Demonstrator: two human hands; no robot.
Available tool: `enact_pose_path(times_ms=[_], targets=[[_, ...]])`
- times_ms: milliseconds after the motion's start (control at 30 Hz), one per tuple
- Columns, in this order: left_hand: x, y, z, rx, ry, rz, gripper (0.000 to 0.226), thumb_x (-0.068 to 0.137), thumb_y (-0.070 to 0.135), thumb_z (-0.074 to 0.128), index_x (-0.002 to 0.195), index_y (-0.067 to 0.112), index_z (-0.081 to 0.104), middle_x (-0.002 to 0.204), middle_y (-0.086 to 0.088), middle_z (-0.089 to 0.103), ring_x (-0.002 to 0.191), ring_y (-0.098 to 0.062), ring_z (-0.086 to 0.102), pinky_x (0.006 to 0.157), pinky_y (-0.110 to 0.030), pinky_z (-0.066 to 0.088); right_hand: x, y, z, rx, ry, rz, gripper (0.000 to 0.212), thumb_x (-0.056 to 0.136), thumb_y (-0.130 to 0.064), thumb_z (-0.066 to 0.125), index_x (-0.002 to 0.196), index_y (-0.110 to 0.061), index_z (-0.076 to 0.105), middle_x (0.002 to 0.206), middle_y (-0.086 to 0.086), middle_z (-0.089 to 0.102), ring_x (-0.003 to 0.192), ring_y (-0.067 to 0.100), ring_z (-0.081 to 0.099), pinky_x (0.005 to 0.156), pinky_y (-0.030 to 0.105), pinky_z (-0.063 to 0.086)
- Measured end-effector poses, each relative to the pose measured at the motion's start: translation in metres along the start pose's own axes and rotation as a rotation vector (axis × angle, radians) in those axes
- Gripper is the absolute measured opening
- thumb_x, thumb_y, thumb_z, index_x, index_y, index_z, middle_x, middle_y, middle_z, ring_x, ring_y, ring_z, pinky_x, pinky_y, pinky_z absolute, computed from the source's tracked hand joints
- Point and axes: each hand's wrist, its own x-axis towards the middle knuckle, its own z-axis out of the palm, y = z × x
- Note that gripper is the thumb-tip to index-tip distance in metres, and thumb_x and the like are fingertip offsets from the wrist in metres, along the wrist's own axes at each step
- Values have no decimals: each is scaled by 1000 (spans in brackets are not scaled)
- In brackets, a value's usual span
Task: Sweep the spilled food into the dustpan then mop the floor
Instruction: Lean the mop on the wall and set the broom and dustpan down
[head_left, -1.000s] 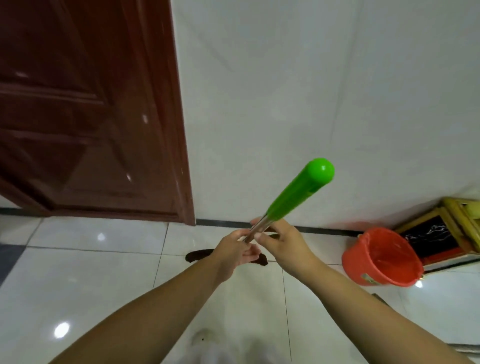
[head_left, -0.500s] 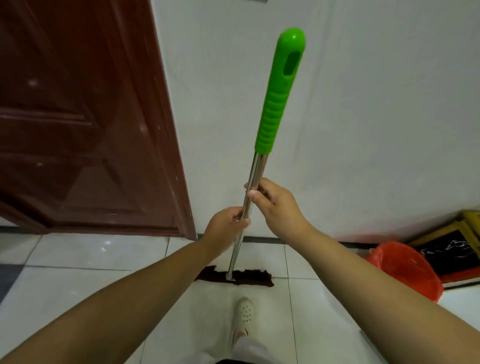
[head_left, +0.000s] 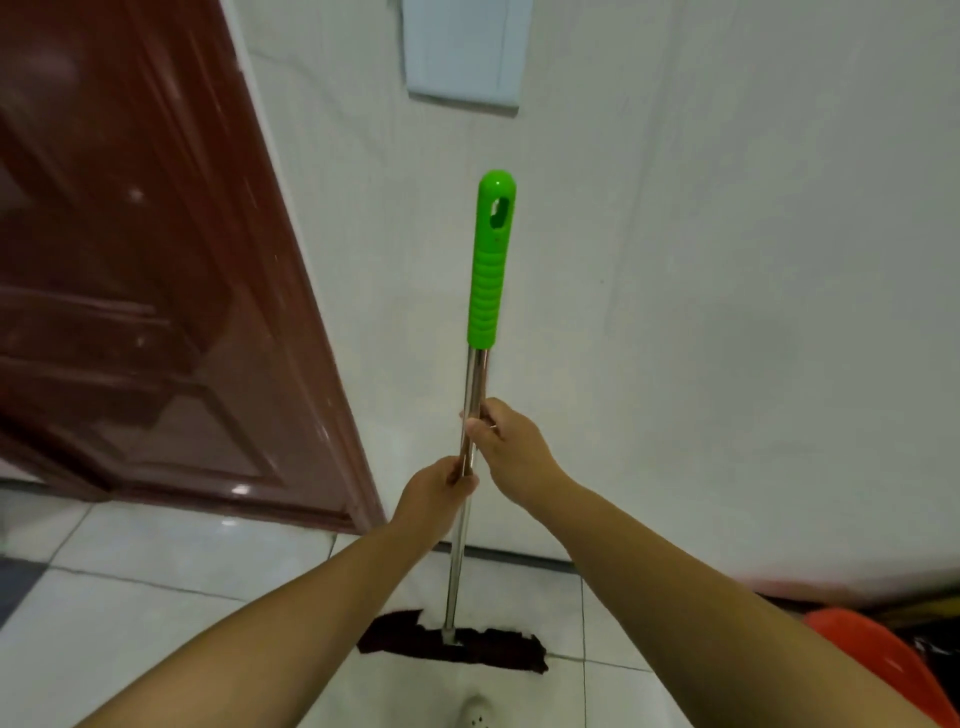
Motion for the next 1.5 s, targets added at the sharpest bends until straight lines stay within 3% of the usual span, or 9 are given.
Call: enact_pose_path(times_ms=[233, 467, 567, 700, 800, 900, 1033, 1267, 1500], targets=[[43, 14, -4, -101, 48, -41, 13, 92, 17, 56, 80, 21, 61, 86, -9, 63, 83, -22, 57, 89, -43, 48, 51, -2, -7, 11, 31, 16, 25, 98, -24, 43, 115, -10, 55, 80, -5, 52, 80, 17, 51, 72, 26, 38], [55, 15, 1, -24, 77, -67, 17, 91, 21, 55, 93, 8, 65, 94, -17, 69, 84, -26, 62, 86, -42, 50, 65, 8, -5, -102, -2, 2, 25, 98, -27, 46, 116, -10, 54, 98, 3, 57, 86, 15, 52, 73, 25, 39], [48, 20, -2, 40, 110, -59, 15, 92, 17, 54, 101, 9, 63, 88, -6, 65, 83, -21, 58, 72, -25, 46, 60, 17, -6, -69, -31, 33, 35, 96, -22, 52, 130, -12, 50, 117, 5, 60, 100, 18, 57, 82, 24, 44], [35, 22, -11, -2, 130, -98, 42, 91, 17, 60, 131, 8, 51, 127, -10, 57, 113, -23, 56, 93, -27, 43, 42, 35, -12, -38, -9, 129, 38, 94, -18, 55, 132, -13, 50, 119, 7, 59, 99, 17, 57, 79, 24, 45], [17, 20, -15, 21, 139, -95, 49, 92, 22, 60, 136, 8, 45, 135, -9, 51, 117, -21, 53, 88, -22, 39, 18, 47, -12, -25, 8, 202, 34, 95, -16, 54, 128, -12, 53, 109, 5, 59, 88, 16, 56, 71, 22, 45], [-6, 14, -17, 31, 128, -66, 48, 92, 22, 60, 134, 5, 46, 132, -11, 52, 115, -22, 54, 86, -22, 38, -14, 54, -8, -14, 47, 252, 30, 95, -15, 51, 124, -11, 56, 103, 4, 58, 85, 17, 56, 64, 19, 46], [-41, 0, -9, -13, 45, -21, 34, 89, 19, 62, 119, 4, 56, 113, -14, 60, 94, -20, 55, 80, -27, 43, -66, 56, 7, 42, 129, 300, 30, 94, -12, 47, 121, -9, 59, 105, 13, 62, 88, 20, 58, 80, 32, 53], [-117, -37, 34, 22, -230, -6, 2, 88, 21, 61, 87, 21, 59, 85, 0, 62, 83, -19, 60, 84, -40, 53, -175, 74, 41, 143, 225, 448, 29, 92, -13, 46, 118, -15, 60, 102, 7, 64, 92, 21, 62, 85, 32, 54], [-203, -46, 88, 73, -419, -6, 11, 89, 16, 57, 80, 22, 59, 81, -2, 63, 74, -17, 59, 72, -33, 50, -290, 111, 39, 237, 378, 604, 26, 89, -8, 47, 110, -16, 61, 90, 6, 63, 88, 29, 65, 80, 40, 55]])
